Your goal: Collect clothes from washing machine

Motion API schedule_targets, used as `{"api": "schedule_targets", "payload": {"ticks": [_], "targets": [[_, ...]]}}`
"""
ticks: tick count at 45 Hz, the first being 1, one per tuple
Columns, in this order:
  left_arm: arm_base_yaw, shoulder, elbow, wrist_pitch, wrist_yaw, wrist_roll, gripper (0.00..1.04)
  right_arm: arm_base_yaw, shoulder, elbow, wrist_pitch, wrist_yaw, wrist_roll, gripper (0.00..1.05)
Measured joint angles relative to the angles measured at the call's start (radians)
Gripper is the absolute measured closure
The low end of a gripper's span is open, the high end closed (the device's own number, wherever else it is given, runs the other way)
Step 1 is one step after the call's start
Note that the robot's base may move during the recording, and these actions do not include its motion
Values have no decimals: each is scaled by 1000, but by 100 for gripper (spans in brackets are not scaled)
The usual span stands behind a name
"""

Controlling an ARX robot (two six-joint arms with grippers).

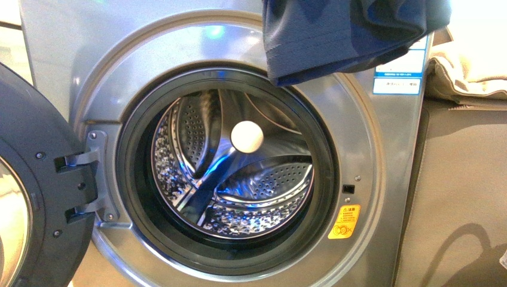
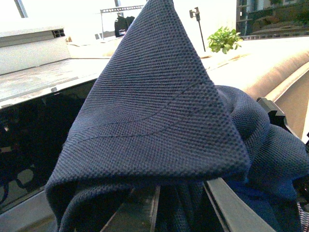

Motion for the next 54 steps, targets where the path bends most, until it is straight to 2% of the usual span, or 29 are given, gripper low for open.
{"api": "schedule_targets", "payload": {"ticks": [15,28,32,38,54], "targets": [[5,0,0,0,-6,2,90,85,34,20,-28,94,-39,8],[5,0,0,0,-13,3,90,108,85,43,48,251,-50,8],[5,0,0,0,-13,3,90,105,91,40,80,274,-39,18],[5,0,0,0,-10,3,90,97,86,16,121,271,-19,40],[4,1,1,0,4,3,90,92,37,-53,184,254,28,81]]}}
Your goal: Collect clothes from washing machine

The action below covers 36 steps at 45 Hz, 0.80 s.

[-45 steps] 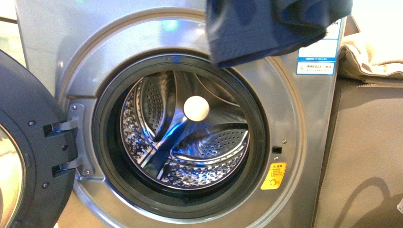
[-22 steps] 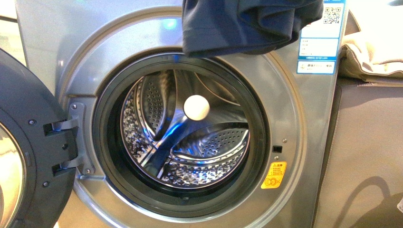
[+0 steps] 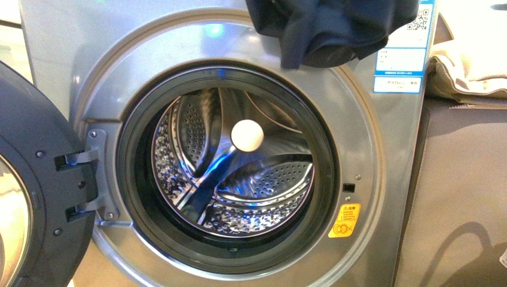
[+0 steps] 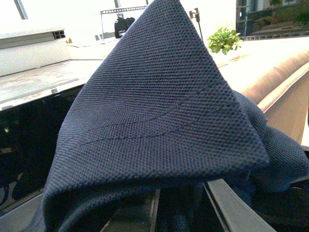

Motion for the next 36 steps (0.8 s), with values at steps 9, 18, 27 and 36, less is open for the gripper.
{"api": "schedule_targets", "payload": {"ticks": [9,18,27,36], "targets": [[-2,0,5,0,4,0,59,-8,-56,-53,18,31,42,93],[-2,0,11,0,3,0,22,-82,-114,-96,3,72,69,93],[-2,0,11,0,4,1,7,-199,-180,-148,-5,64,120,93],[-2,-1,13,0,3,0,6,-338,-275,-206,-28,19,157,93]]}}
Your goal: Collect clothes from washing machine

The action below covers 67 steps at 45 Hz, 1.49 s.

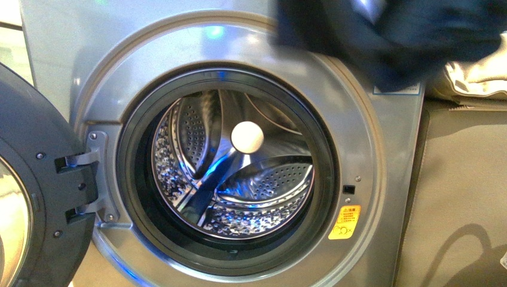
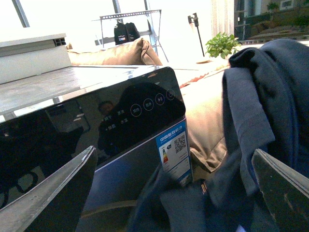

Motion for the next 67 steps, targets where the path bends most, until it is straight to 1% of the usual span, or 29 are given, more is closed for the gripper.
{"api": "schedule_targets", "payload": {"ticks": [9,12,21,26,33,38,46,50,54,63,67], "targets": [[0,0,0,0,0,0,6,-229,-88,-37,-7,-69,36,93],[0,0,0,0,0,0,6,-334,-95,-37,35,-77,45,93],[0,0,0,0,0,0,6,-563,-96,-33,148,-84,79,93],[0,0,0,0,0,0,6,-659,-94,-30,212,-87,82,93],[0,0,0,0,0,0,6,-749,-97,-12,216,-116,104,93],[0,0,0,0,0,0,6,-761,-103,-11,154,-159,101,93],[0,0,0,0,0,0,6,-716,-101,-45,-63,-243,63,93],[0,0,0,0,0,0,6,-682,-80,-94,-143,-253,35,93],[0,0,0,0,0,0,6,-655,-44,-159,-165,-252,5,93],[0,0,0,0,0,0,6,-617,71,-335,-151,-232,-61,93],[0,0,0,0,0,0,6,-602,140,-384,-163,-228,-64,93]]}}
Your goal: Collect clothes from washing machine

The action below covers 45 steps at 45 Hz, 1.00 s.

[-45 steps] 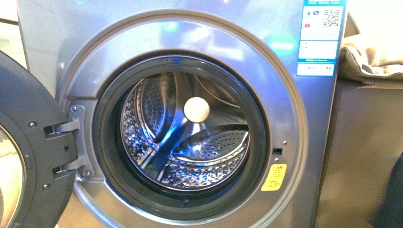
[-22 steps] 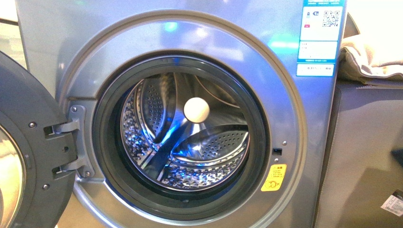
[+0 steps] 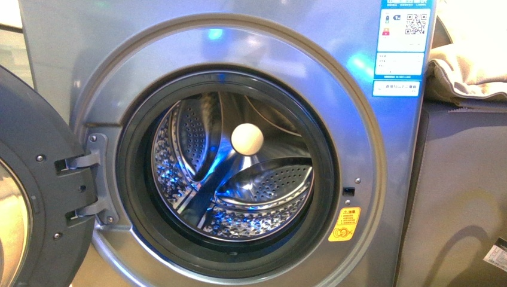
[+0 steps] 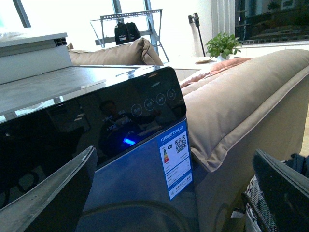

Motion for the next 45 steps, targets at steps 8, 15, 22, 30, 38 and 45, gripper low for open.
{"api": "schedule_targets", "payload": {"ticks": [8,15,22,30,38,45], "targets": [[0,0,0,0,0,0,6,17,103,-37,-22,14,19,74],[0,0,0,0,0,0,6,30,174,-58,-9,31,46,51],[0,0,0,0,0,0,6,40,208,-74,2,47,68,28],[0,0,0,0,0,0,6,56,114,-84,67,69,151,8],[0,0,0,0,0,0,6,122,-97,-78,114,105,187,8],[0,0,0,0,0,0,6,251,-283,-61,120,130,216,8]]}}
